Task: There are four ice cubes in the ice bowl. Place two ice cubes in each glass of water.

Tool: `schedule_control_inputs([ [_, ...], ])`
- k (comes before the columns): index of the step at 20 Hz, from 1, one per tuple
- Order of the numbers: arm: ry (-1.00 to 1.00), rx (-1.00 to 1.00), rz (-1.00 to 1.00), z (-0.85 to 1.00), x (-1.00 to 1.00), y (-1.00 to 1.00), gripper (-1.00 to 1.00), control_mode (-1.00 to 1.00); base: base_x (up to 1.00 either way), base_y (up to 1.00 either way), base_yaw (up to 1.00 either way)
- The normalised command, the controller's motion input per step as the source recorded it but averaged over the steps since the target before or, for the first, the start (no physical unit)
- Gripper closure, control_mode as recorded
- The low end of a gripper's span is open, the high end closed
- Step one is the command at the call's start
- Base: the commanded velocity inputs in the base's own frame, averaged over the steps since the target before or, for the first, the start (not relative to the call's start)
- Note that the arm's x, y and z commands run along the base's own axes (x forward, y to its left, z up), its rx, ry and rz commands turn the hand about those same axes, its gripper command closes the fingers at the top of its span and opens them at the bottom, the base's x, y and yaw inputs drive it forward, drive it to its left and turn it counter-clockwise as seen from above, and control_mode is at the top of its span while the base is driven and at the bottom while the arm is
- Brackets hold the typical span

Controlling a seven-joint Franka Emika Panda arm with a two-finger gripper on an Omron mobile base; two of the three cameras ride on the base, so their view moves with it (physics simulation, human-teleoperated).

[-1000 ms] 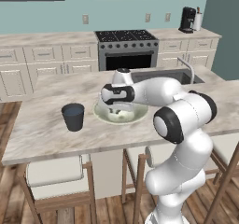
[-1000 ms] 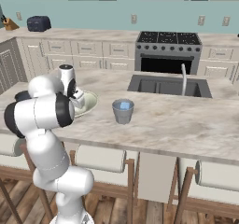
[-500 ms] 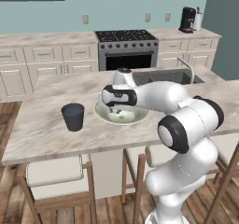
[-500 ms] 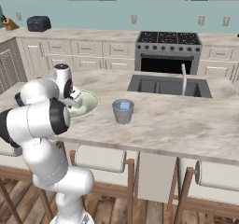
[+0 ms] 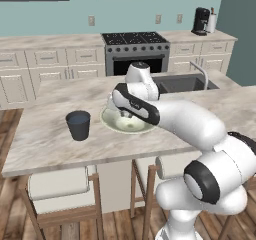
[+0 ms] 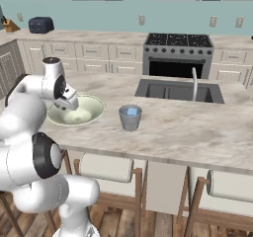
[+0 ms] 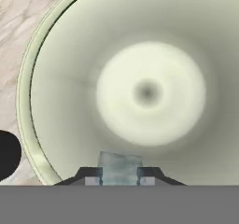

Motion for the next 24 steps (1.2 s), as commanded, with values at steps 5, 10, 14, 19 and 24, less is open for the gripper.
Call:
schedule_control_inputs([
  [5,-0.02,0.00,0.00,0.36,-0.77,0.58,1.00,-1.00,0.00,0.00,0.00],
  [10,0.00,0.00,0.02,0.22,-0.26,0.54,1.00,-1.00,0.00,0.00,0.00],
  [14,0.00,0.00,0.01,0.53,0.05,0.06,1.00,-1.00,0.00,0.00,0.00],
  [19,0.00,-0.01,0.00,0.69,0.11,0.02,1.00,-1.00,0.00,0.00,0.00],
  [24,0.00,0.00,0.01,0.11,0.11,0.70,1.00,-1.00,0.00,0.00,0.00],
])
